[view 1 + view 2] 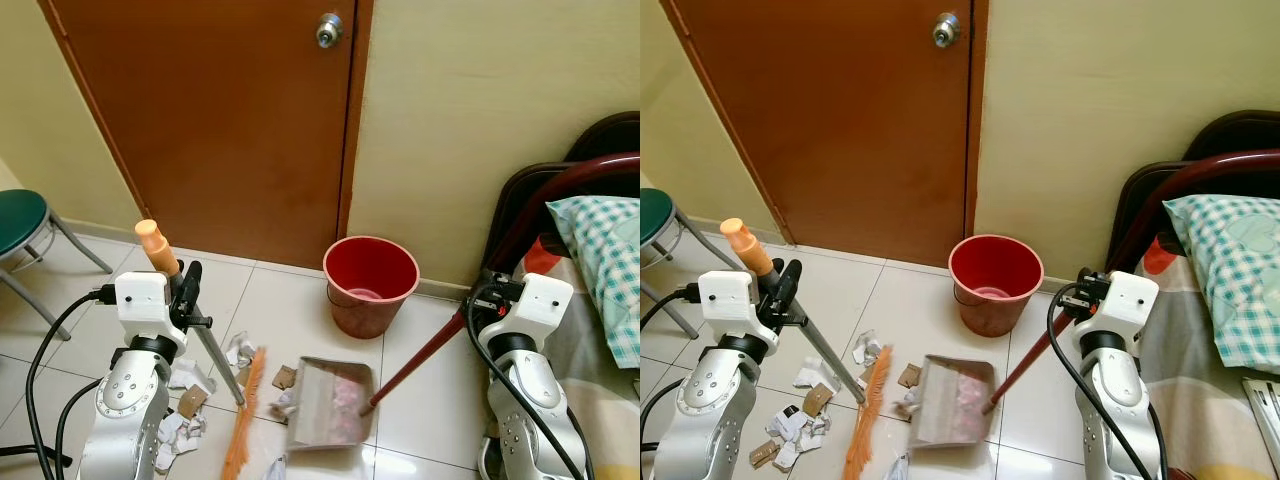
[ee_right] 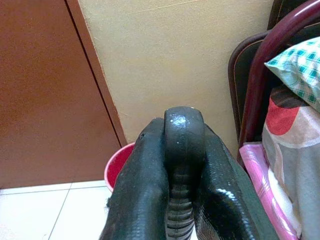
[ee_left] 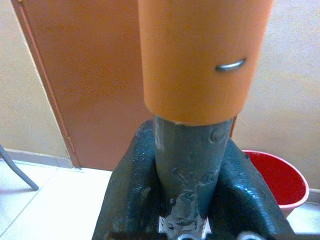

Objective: Sweep floor

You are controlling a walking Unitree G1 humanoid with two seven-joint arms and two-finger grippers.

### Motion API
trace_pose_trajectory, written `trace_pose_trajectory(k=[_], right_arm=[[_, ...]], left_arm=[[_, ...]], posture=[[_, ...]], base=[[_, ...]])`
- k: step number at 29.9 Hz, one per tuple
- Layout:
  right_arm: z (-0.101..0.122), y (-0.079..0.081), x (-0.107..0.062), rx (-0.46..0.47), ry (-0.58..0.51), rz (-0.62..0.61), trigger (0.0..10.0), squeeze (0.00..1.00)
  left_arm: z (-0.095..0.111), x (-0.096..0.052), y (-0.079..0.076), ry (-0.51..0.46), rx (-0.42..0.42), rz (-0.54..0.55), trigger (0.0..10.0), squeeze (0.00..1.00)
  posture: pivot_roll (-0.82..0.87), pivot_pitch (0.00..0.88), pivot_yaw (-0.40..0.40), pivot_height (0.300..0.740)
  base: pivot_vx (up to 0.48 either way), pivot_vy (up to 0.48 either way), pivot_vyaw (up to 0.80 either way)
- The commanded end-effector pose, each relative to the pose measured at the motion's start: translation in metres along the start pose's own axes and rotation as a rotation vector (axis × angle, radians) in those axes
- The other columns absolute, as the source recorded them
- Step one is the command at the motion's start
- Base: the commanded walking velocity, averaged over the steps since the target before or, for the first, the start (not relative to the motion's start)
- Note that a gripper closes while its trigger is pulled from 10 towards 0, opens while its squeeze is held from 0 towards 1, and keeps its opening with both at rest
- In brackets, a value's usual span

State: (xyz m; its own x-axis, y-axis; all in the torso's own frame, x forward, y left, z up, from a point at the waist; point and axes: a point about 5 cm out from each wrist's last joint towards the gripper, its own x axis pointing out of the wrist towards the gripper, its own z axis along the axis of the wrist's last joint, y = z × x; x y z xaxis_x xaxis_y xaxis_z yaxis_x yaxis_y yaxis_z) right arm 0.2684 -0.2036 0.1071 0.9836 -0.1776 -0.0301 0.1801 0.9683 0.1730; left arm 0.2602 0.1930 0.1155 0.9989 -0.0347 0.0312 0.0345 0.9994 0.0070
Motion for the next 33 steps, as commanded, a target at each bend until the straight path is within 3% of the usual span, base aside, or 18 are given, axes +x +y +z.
trace_pose_trajectory(k=[1, 6, 14, 20, 27, 33], right_arm=[[0.006, 0.001, 0.003, -0.008, -0.034, 0.006, 10.0, 0.0], [0.004, 0.005, 0.004, -0.029, -0.03, 0.021, 10.0, 0.0], [0.008, 0.011, 0.01, -0.146, -0.058, 0.042, 10.0, 0.0], [-0.006, 0.011, 0.017, -0.2, -0.003, -0.03, 10.0, 0.0], [-0.015, 0.017, 0.023, -0.241, 0.02, -0.07, 10.0, 0.0], [-0.019, 0.017, 0.024, -0.237, 0.027, -0.085, 10.0, 0.0]], left_arm=[[0.008, 0.0, 0.006, -0.025, 0.027, 0.021, 10.0, 0.0], [0.011, 0.0, 0.006, -0.031, 0.02, 0.025, 10.0, 0.0], [0.016, 0.002, 0.002, -0.036, 0.003, 0.013, 10.0, 0.0], [0.017, 0.001, -0.014, -0.026, -0.086, -0.054, 10.0, 0.0], [0.03, 0.005, -0.047, -0.042, -0.232, -0.217, 10.0, 0.0], [0.037, 0.007, -0.057, -0.045, -0.324, -0.268, 10.0, 0.0]], posture=[[0.05, 0.087, 0.036, 0.74], [0.06, 0.101, 0.038, 0.74], [0.05, 0.139, 0.035, 0.74], [0.06, 0.147, 0.026, 0.74], [0.06, 0.15, 0.025, 0.74], [0.06, 0.148, 0.025, 0.74]], base=[[0.0, 0.0, 0.0], [0.0, 0.0, 0.0], [0.0, 0.0, 0.0], [0.0, 0.0, 0.0], [0.0, 0.0, 0.0], [0.0, 0.0, 0.0]])
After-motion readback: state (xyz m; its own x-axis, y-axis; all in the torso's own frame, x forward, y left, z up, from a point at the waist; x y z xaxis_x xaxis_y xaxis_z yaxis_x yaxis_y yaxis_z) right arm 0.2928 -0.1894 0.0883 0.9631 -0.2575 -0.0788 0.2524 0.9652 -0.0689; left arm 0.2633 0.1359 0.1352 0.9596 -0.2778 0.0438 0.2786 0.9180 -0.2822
